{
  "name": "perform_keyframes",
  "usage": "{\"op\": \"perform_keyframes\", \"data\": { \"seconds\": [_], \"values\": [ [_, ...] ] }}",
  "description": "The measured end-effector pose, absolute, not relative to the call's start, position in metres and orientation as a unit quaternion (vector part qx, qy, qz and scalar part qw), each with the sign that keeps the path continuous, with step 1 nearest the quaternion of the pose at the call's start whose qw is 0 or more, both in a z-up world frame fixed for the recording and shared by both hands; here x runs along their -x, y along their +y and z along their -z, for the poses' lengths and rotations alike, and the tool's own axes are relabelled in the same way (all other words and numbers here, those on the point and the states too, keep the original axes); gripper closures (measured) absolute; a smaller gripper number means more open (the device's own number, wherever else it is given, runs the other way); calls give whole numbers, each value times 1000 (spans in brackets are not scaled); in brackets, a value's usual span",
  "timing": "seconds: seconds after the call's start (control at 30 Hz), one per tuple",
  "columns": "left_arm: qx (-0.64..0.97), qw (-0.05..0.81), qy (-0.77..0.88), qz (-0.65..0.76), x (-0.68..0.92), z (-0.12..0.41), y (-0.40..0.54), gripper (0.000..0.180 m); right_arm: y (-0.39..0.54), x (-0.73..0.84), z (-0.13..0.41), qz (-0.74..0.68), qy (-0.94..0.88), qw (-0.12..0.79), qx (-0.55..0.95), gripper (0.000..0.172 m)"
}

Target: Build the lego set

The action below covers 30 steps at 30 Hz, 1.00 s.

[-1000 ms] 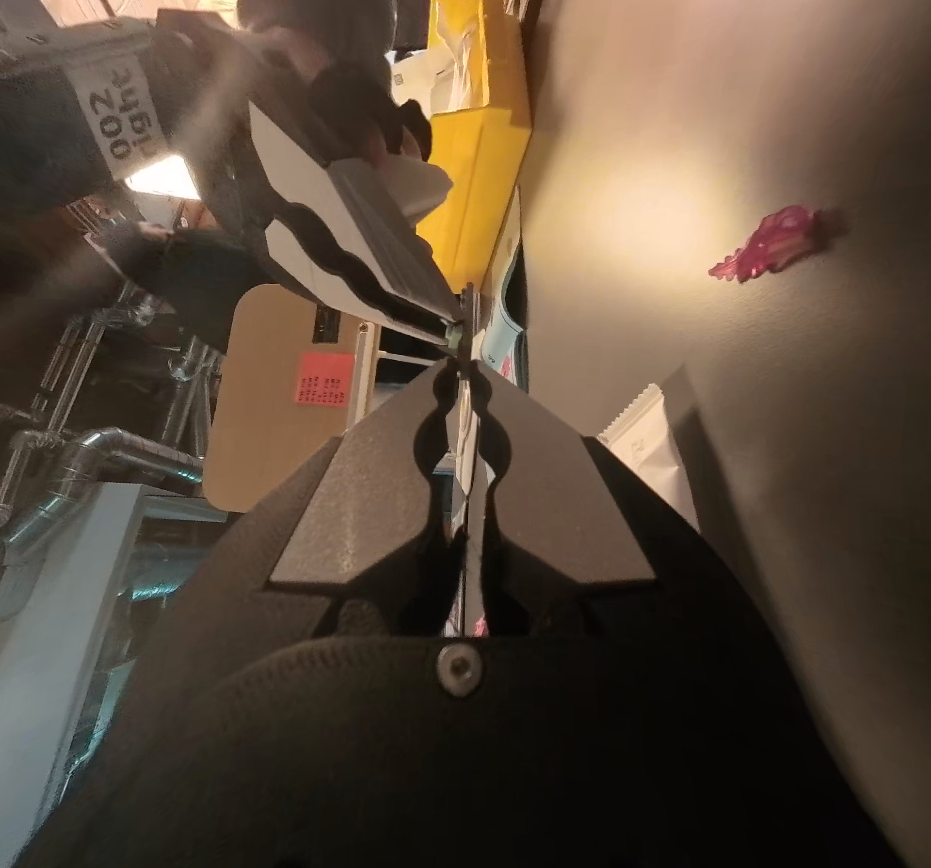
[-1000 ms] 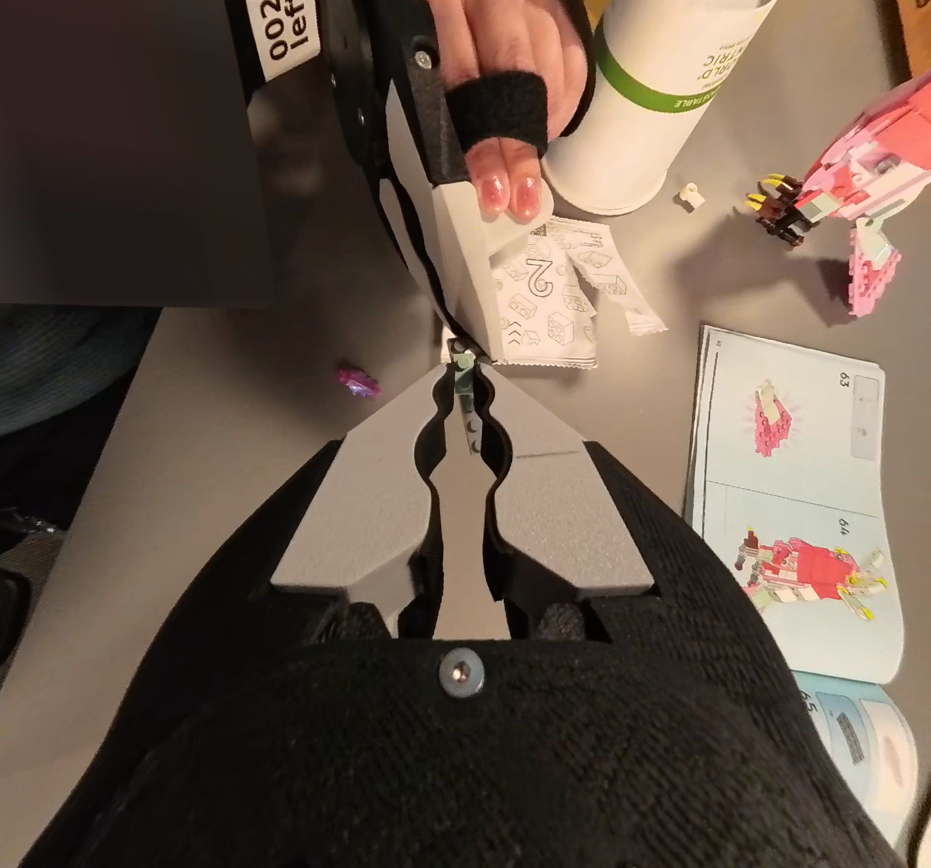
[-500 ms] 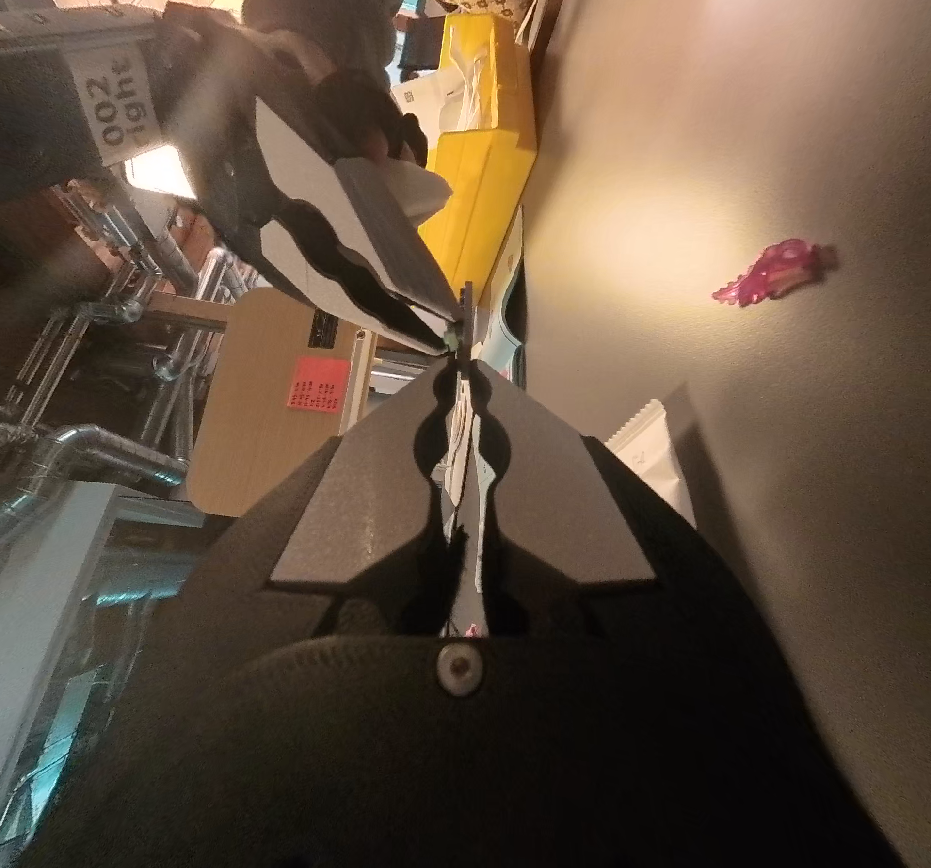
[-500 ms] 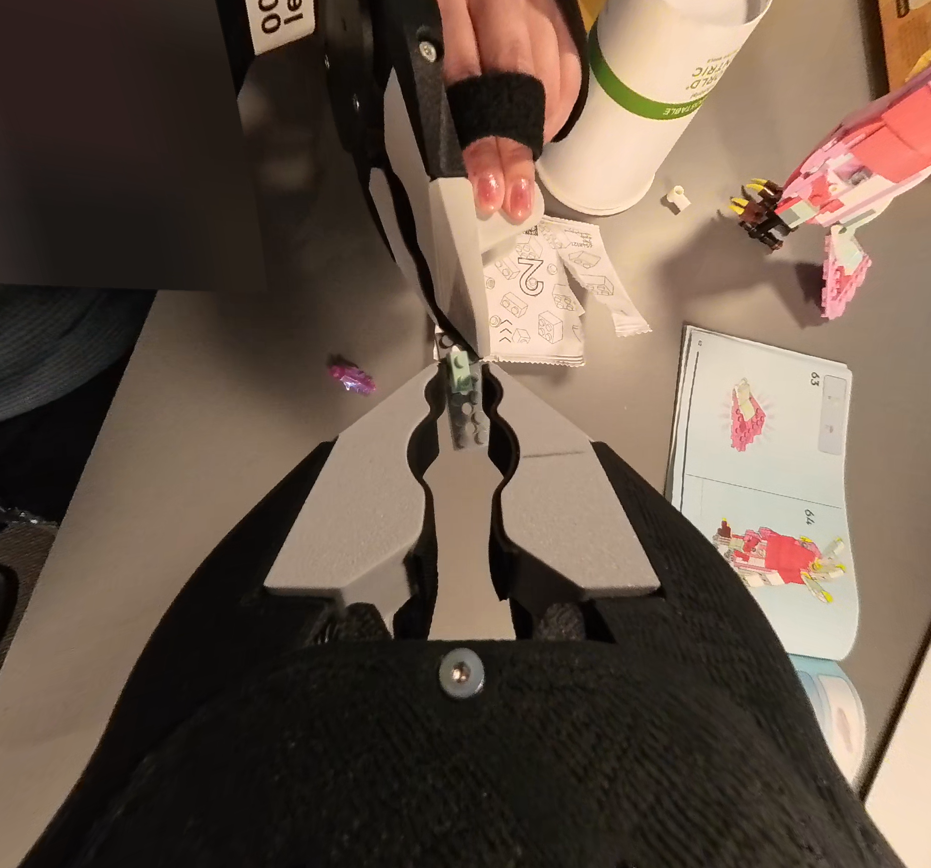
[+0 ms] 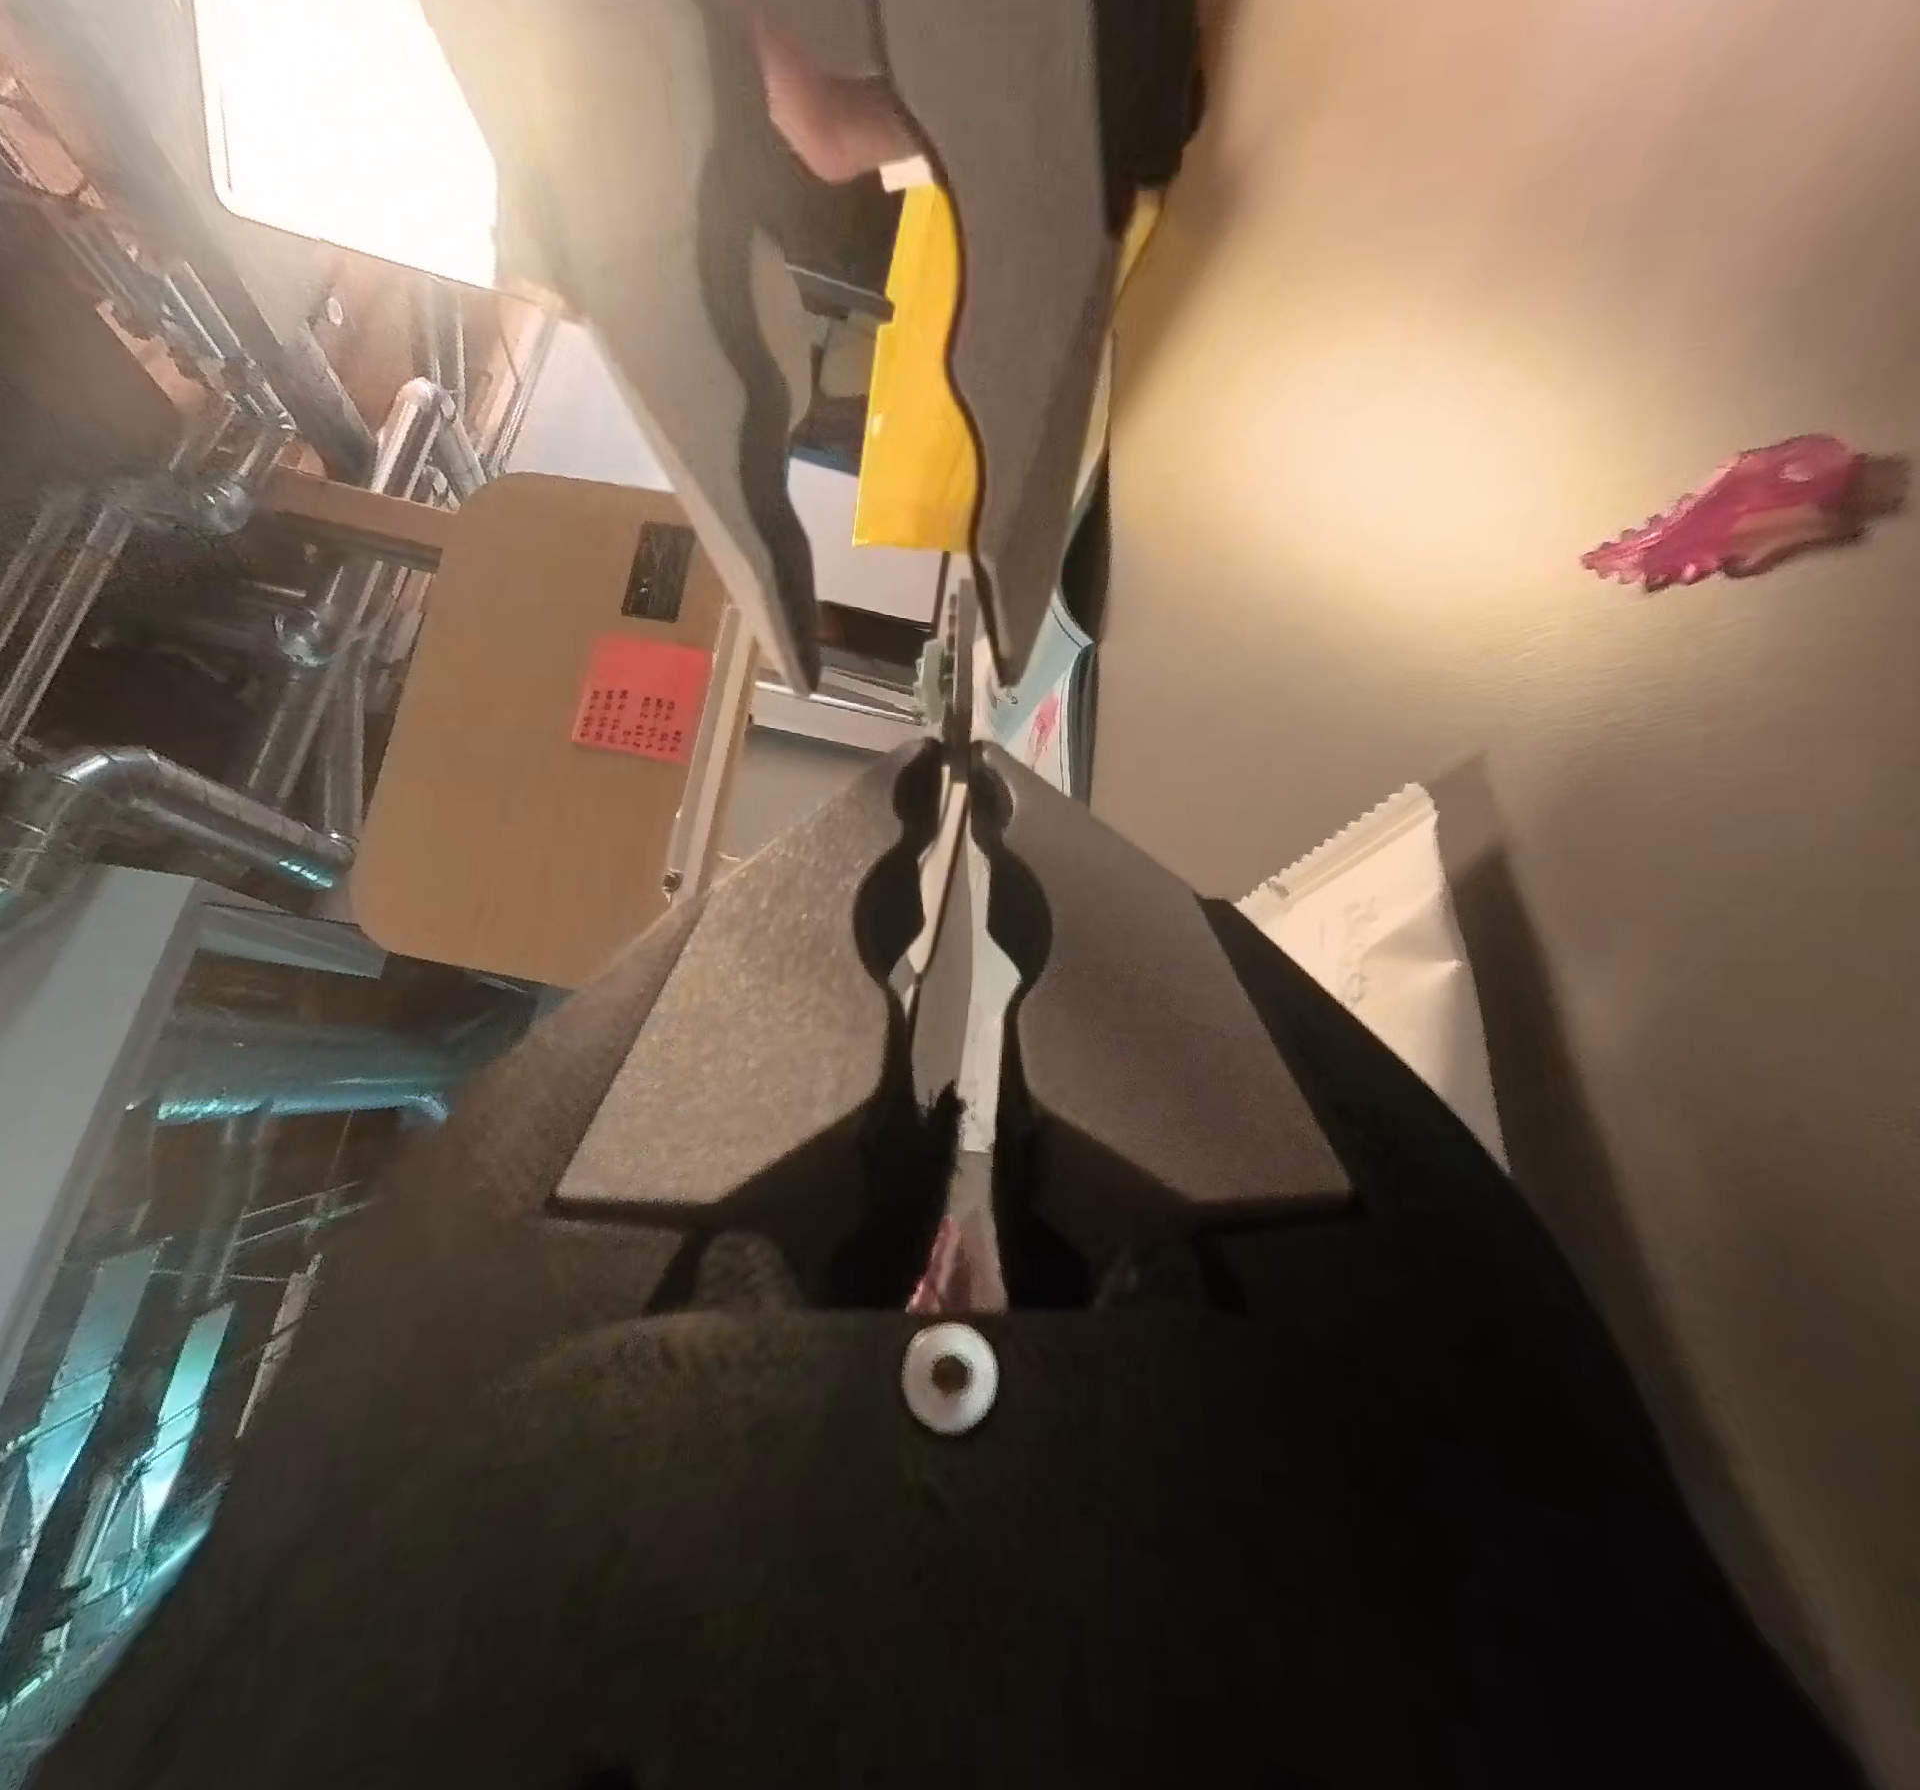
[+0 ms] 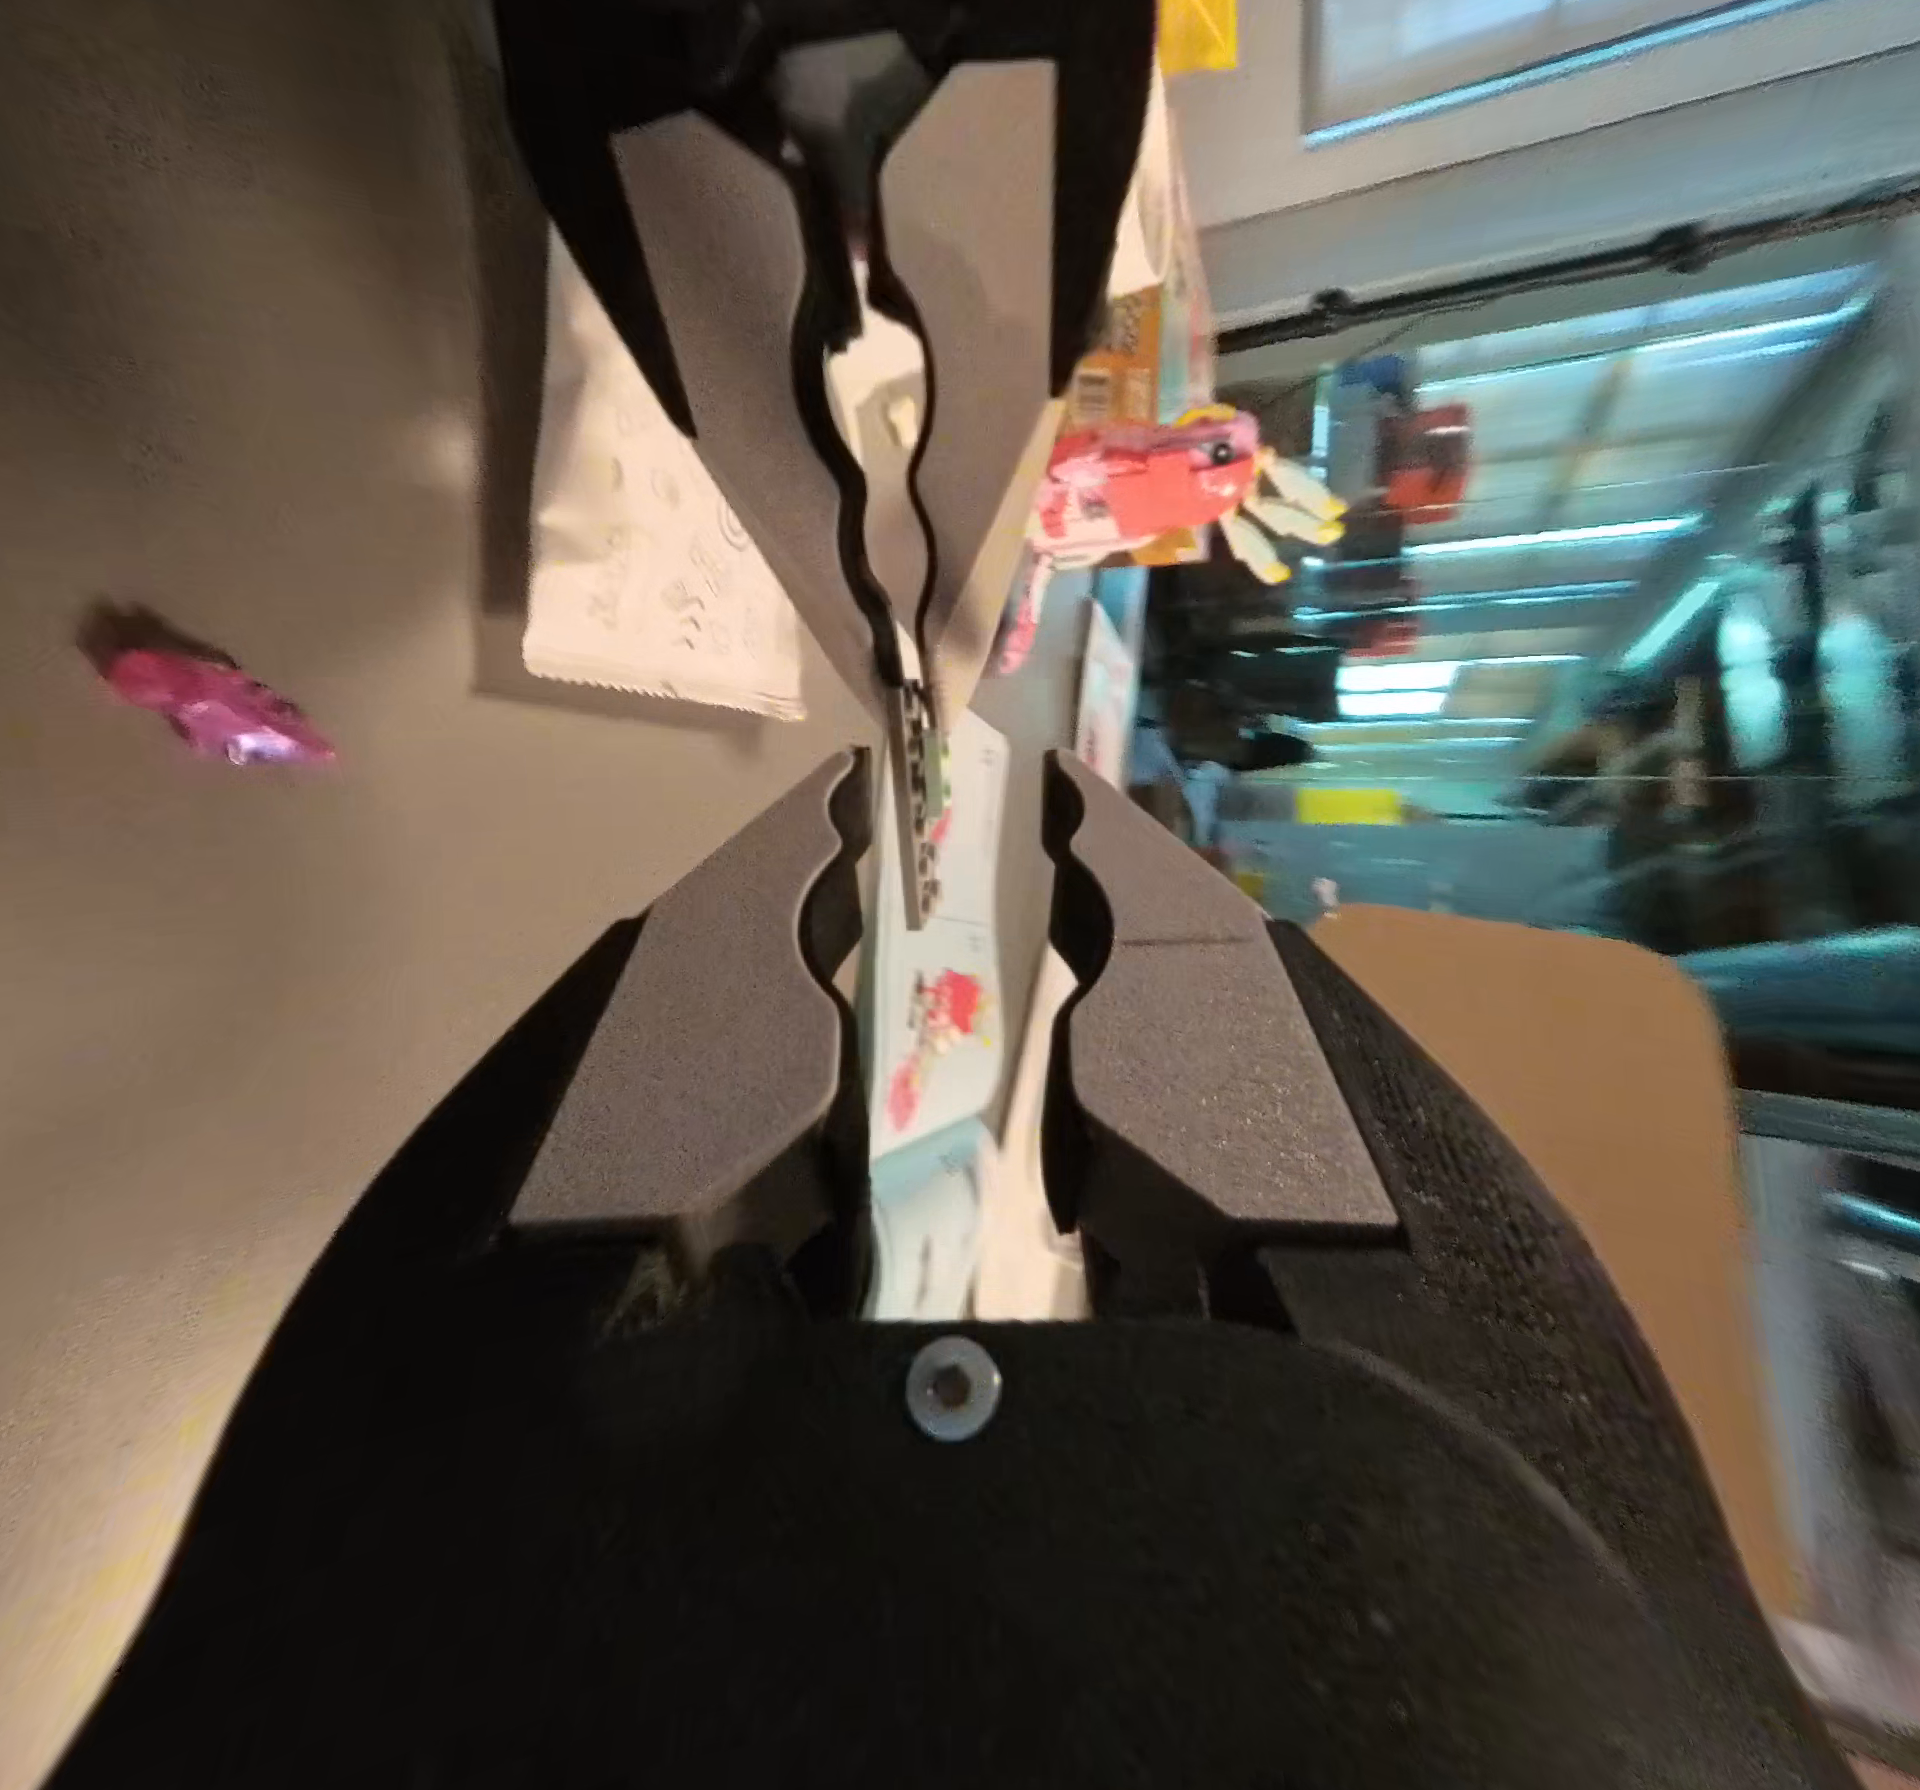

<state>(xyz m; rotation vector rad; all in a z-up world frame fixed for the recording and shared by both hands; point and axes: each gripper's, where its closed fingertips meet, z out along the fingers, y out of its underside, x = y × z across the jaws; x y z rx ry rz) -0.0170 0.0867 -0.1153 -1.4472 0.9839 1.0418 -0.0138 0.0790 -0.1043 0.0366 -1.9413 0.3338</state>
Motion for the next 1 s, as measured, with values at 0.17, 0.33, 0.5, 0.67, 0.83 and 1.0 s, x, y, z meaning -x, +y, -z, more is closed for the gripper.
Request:
{"op": "perform_keyframes", "data": {
  "seconds": [0.17, 0.33, 0.5, 0.67, 0.83, 1.0],
  "values": [
    [609, 526, 407, -432, 18, 116, 87, 177, 79, 15, 108, -104, -801, 589, -24, 143],
    [618, 533, 396, -421, 20, 115, 87, 177, 83, 22, 114, -60, -792, 606, -46, 159],
    [626, 531, 391, -416, 21, 117, 88, 177, 84, 24, 114, -40, -777, 626, -50, 164],
    [637, 534, 377, -409, 21, 114, 88, 177, 85, 23, 110, -21, -759, 648, -57, 164],
    [656, 538, 357, -389, 23, 112, 88, 177, 86, 24, 106, 21, -725, 684, -80, 164],
    [665, 530, 357, -386, 25, 117, 89, 177, 87, 25, 110, 26, -721, 688, -73, 164]
  ]
}}
